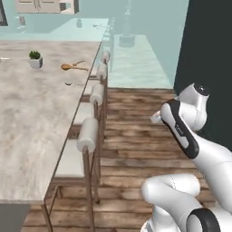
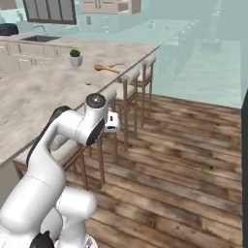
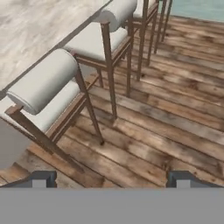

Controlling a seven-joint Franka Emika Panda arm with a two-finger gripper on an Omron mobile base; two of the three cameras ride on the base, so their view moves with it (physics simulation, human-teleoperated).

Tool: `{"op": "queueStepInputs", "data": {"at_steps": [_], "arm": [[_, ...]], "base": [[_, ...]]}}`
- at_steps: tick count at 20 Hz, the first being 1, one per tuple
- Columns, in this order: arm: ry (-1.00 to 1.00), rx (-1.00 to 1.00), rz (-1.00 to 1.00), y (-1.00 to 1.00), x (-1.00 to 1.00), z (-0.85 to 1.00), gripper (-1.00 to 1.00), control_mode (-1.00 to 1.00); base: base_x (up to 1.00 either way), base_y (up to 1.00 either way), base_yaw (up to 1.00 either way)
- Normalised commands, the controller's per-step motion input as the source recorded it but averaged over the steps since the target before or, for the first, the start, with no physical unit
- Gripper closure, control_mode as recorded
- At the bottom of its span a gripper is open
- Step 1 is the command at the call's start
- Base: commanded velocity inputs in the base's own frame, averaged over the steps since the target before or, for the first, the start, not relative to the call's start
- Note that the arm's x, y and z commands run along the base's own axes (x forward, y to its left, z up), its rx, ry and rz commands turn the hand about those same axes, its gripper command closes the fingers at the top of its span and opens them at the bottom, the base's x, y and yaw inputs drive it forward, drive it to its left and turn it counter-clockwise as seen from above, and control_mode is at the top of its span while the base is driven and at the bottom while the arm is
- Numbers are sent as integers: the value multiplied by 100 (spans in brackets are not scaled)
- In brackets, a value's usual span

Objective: Pick up the metallic utensils from the counter and place them in the open drawer. Make sure not to pick up any wooden utensils.

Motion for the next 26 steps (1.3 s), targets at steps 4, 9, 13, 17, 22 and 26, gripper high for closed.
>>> {"op": "queueStepInputs", "data": {"at_steps": [4,9,13,17,22,26], "arm": [[0,0,0,0,0,0,-100,100],[0,0,0,0,0,0,-100,100],[0,0,0,0,0,0,-100,100],[0,0,0,0,0,0,-100,100],[0,0,0,0,0,0,-100,100],[0,0,0,0,0,0,-100,100]], "base": [[67,-70,68],[60,-83,65],[62,-94,58],[29,-100,37],[40,-100,31],[73,-100,36]]}}
